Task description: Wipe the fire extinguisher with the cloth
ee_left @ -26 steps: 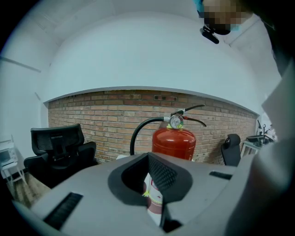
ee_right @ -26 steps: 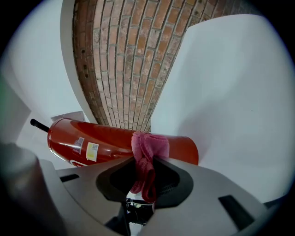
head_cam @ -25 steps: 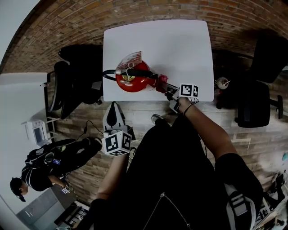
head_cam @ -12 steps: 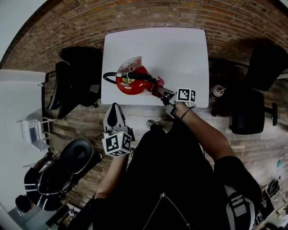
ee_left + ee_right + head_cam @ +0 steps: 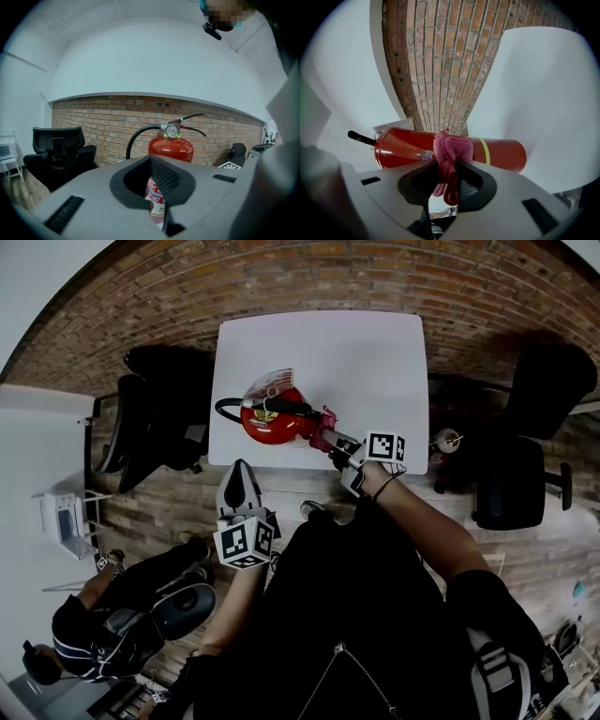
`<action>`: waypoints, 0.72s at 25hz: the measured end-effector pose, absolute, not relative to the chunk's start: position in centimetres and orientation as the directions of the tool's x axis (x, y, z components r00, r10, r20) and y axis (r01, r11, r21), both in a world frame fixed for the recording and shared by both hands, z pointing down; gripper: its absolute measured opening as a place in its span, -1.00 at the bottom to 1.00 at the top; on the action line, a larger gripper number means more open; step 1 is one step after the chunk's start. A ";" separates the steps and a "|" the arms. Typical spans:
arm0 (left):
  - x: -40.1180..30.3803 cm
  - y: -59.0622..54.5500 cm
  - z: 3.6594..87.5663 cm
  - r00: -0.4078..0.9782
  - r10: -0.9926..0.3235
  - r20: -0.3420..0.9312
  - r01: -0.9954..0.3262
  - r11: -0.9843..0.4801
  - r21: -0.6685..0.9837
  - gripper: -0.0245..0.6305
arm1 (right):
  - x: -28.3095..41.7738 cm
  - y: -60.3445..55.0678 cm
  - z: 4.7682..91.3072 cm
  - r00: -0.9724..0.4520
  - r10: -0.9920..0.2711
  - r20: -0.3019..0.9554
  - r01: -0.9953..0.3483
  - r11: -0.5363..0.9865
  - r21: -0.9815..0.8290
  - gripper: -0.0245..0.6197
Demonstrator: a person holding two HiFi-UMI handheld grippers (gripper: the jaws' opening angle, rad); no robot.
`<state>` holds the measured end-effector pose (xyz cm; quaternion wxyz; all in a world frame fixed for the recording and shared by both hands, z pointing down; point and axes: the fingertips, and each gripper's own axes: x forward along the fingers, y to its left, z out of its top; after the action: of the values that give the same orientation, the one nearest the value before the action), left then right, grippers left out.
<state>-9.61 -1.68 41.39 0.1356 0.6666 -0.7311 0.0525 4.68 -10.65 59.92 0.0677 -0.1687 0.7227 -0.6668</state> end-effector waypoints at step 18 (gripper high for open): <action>-9.1 -2.2 40.4 -0.058 -0.968 0.245 -0.991 0.085 0.102 -0.83 | 5.0 -10.6 52.1 -0.942 -0.332 0.039 -0.071 0.084 -0.994 -0.60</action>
<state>-9.12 -2.22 40.37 0.1257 0.6748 -0.7257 0.0466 5.03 -10.61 52.12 0.0988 -0.1382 0.7295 -0.6626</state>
